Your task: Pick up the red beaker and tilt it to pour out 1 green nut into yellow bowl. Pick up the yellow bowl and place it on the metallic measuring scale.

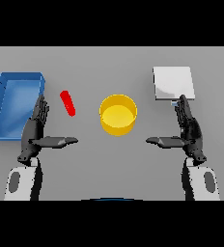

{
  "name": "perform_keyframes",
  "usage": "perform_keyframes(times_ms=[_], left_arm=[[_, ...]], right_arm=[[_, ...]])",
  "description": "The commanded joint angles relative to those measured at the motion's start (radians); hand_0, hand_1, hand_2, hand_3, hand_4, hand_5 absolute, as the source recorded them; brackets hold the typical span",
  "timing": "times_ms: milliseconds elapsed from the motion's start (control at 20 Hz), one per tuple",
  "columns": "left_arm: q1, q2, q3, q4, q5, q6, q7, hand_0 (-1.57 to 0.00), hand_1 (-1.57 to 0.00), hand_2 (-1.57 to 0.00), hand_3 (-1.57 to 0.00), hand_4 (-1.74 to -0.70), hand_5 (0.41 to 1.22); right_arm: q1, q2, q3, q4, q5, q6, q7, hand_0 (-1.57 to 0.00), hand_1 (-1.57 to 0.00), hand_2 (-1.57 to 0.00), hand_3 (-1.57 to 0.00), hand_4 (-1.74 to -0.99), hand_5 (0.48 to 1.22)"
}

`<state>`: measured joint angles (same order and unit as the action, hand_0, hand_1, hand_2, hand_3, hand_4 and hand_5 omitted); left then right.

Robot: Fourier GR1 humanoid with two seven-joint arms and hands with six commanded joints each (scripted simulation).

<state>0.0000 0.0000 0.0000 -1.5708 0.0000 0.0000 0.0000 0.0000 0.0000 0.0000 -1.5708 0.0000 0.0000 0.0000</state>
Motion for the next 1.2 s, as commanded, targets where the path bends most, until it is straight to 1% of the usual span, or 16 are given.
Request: perform_keyframes(times_ms=[0,200,250,300,350,400,450,550,600,700,800,900,950,1000,1050,1150], left_arm=[[0.005,0.000,-0.001,-0.003,0.000,0.000,-0.003,0.00,0.00,0.00,0.00,-1.20,0.677],[0.044,0.000,-0.011,-0.033,0.001,-0.008,-0.016,0.00,0.00,0.00,0.00,-1.20,0.677],[0.041,-0.004,-0.014,-0.042,0.001,-0.003,-0.009,0.00,0.00,0.00,0.00,-1.20,0.677],[0.081,0.020,-0.047,-0.079,-0.036,-0.022,-0.041,0.00,0.00,0.00,0.00,-1.20,0.677],[0.109,0.039,-0.070,-0.120,-0.062,-0.030,-0.040,0.00,0.00,0.00,0.00,-1.20,0.677],[0.137,0.044,-0.088,-0.144,-0.082,-0.032,-0.045,0.00,0.00,0.00,0.00,-1.20,0.677],[0.140,0.046,-0.101,-0.156,-0.099,-0.030,-0.024,0.00,0.00,0.00,0.00,-1.20,0.674],[0.141,0.054,-0.105,-0.181,-0.101,-0.031,0.007,0.00,0.00,0.00,0.00,-1.20,0.668],[0.139,0.057,-0.105,-0.177,-0.106,-0.030,0.021,0.00,0.00,0.00,0.00,-1.19,0.663],[0.145,0.061,-0.106,-0.169,-0.108,-0.035,0.020,0.00,0.00,0.00,0.00,-1.18,0.657],[0.131,0.060,-0.109,-0.164,-0.110,-0.037,0.043,0.00,0.00,0.00,0.00,-1.17,0.652],[0.105,0.052,-0.108,-0.144,-0.113,-0.032,0.051,0.00,0.00,0.00,0.00,-1.18,0.658],[0.089,0.051,-0.100,-0.124,-0.111,-0.029,0.052,0.00,0.00,0.00,0.00,-1.19,0.658],[0.074,0.045,-0.104,-0.094,-0.126,-0.022,0.052,0.00,0.00,0.00,0.00,-1.19,0.658],[0.053,0.049,-0.096,-0.063,-0.134,-0.016,0.045,0.00,0.00,0.00,0.00,-1.20,0.659],[-0.003,0.049,-0.076,-0.002,-0.137,-0.005,0.042,0.00,0.00,0.00,0.00,-1.21,0.664]], right_arm=[[-0.001,0.001,0.001,0.001,0.001,-0.002,0.000,0.00,0.00,0.00,0.00,-1.177,0.572],[-0.010,0.011,0.008,0.007,0.010,-0.010,0.003,0.00,0.00,0.00,0.00,-1.177,0.572],[-0.015,0.013,0.007,0.004,0.012,-0.017,0.009,0.00,0.00,0.00,0.00,-1.177,0.572],[-0.007,-0.025,0.039,-0.013,0.092,-0.031,-0.016,0.00,0.00,0.00,0.00,-1.177,0.572],[0.002,-0.051,0.056,-0.031,0.135,-0.036,-0.021,0.00,0.00,0.00,0.00,-1.178,0.573],[0.021,-0.063,0.067,-0.044,0.154,-0.032,-0.039,0.00,0.00,0.00,0.00,-1.183,0.576],[0.019,-0.068,0.076,-0.058,0.166,-0.031,-0.029,0.00,0.00,0.00,0.00,-1.190,0.579],[0.039,-0.063,0.097,-0.078,0.187,-0.032,-0.035,0.00,0.00,0.00,0.00,-1.194,0.583],[0.037,-0.061,0.100,-0.070,0.192,-0.033,-0.035,0.00,0.00,0.00,0.00,-1.196,0.584],[0.036,-0.059,0.092,-0.078,0.153,-0.010,-0.031,0.00,0.00,0.00,0.00,-1.225,0.590],[0.035,-0.070,0.078,-0.079,0.124,0.011,-0.034,0.00,0.00,0.00,0.00,-1.261,0.604],[0.037,-0.075,0.076,-0.073,0.119,0.020,-0.053,0.00,0.00,0.00,0.00,-1.284,0.618],[0.042,-0.074,0.081,-0.084,0.117,0.026,-0.061,0.00,0.00,0.00,0.00,-1.291,0.621],[0.040,-0.070,0.086,-0.071,0.126,0.024,-0.068,0.00,0.00,0.00,0.00,-1.292,0.624],[0.047,-0.079,0.081,-0.083,0.118,0.031,-0.074,0.00,0.00,0.00,0.00,-1.291,0.623],[0.041,-0.083,0.073,-0.074,0.107,0.037,-0.061,0.00,0.00,0.00,0.00,-1.295,0.623]])
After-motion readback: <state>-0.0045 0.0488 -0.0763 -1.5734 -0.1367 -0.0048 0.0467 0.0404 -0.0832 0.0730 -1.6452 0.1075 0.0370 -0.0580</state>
